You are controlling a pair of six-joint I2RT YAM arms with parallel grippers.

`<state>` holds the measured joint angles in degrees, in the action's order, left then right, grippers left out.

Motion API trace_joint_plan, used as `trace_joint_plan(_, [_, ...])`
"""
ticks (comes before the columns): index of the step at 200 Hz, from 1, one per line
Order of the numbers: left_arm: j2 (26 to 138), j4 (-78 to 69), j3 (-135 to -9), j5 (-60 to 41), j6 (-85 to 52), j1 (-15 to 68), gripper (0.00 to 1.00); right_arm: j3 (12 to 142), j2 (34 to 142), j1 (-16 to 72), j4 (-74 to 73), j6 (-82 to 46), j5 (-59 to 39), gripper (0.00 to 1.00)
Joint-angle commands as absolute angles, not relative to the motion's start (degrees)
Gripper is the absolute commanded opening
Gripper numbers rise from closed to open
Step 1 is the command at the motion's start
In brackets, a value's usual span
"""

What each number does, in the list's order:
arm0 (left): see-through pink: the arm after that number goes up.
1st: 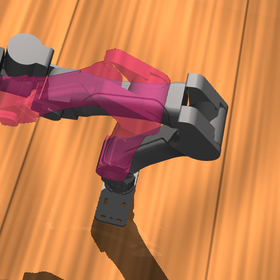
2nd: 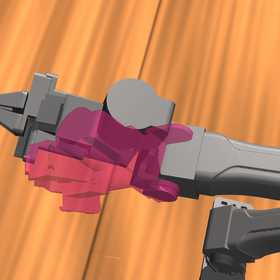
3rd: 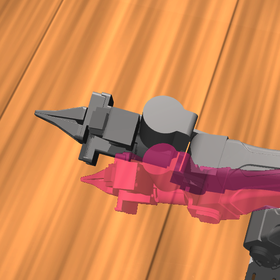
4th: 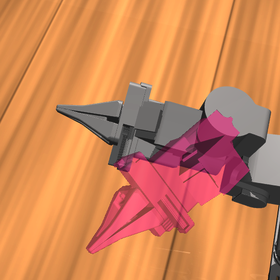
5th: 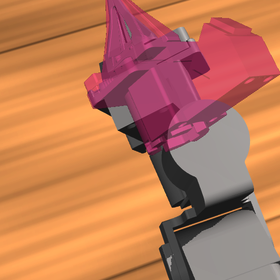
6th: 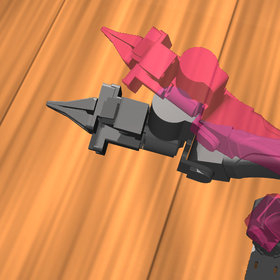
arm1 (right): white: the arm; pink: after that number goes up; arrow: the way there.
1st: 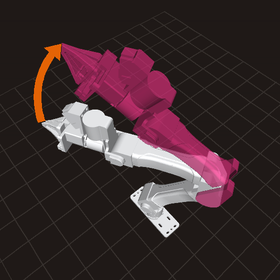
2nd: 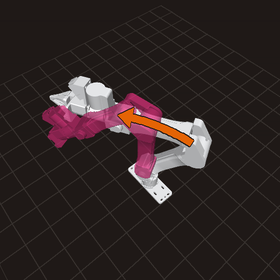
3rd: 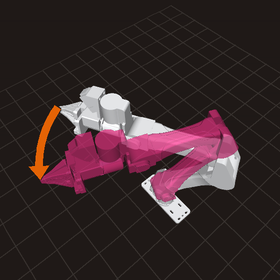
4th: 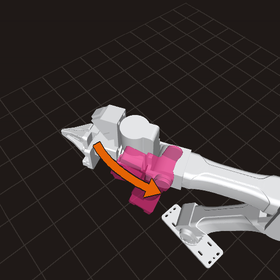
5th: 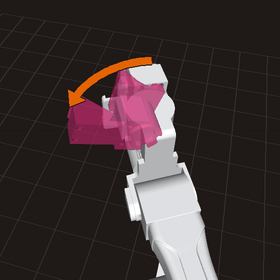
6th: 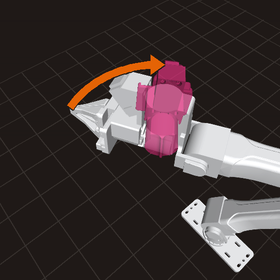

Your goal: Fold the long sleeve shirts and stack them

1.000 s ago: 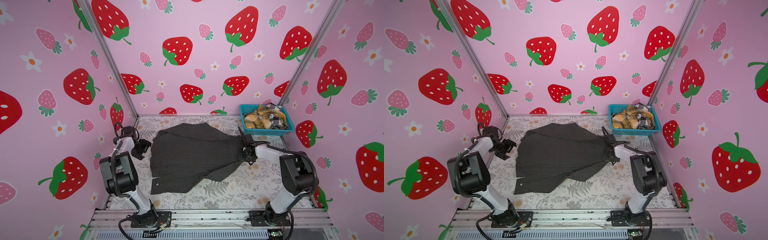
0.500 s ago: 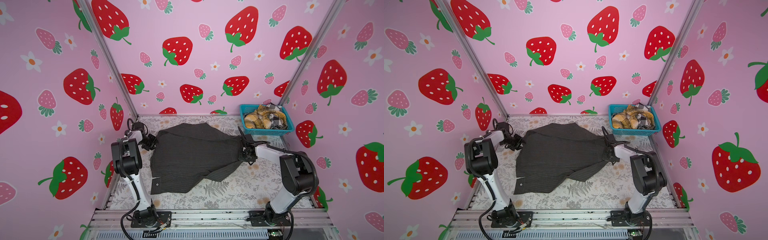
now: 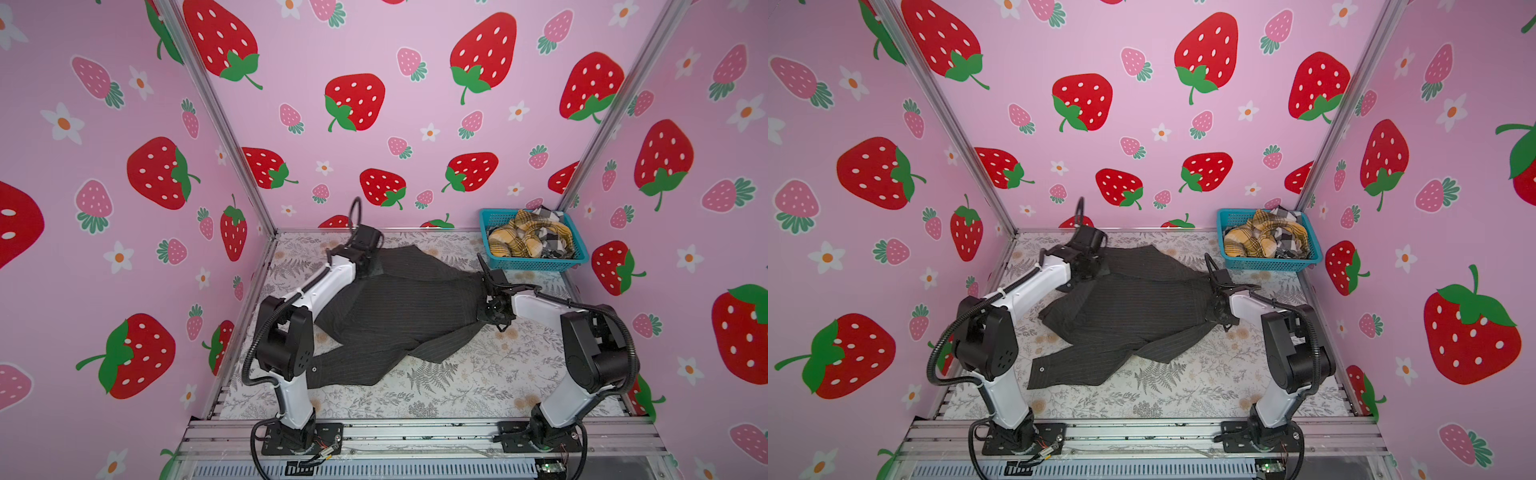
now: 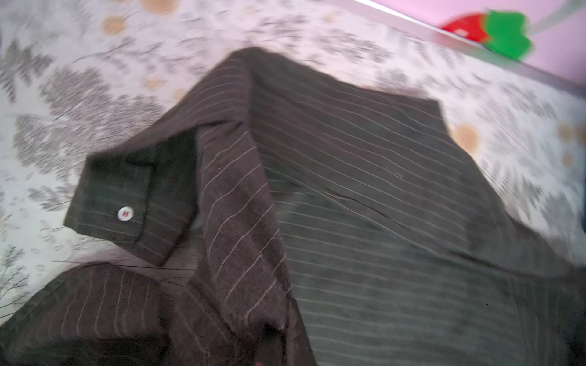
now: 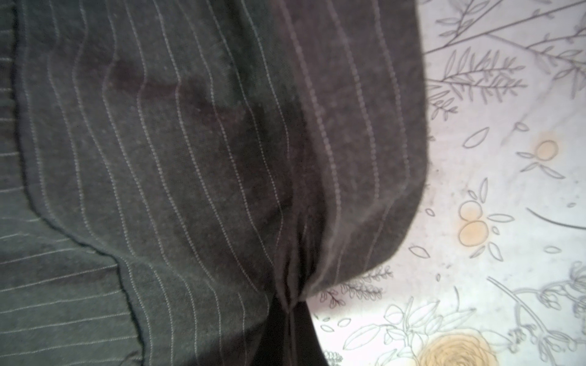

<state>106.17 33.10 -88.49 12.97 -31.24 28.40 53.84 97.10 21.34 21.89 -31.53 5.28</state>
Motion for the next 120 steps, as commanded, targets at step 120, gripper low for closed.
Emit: trace_joint_plan(120, [100.94,42.53,-85.35,30.99,-30.33,5.89,0.14,50.91,96.92,20.99,22.59,-32.94,1.32,0.0])
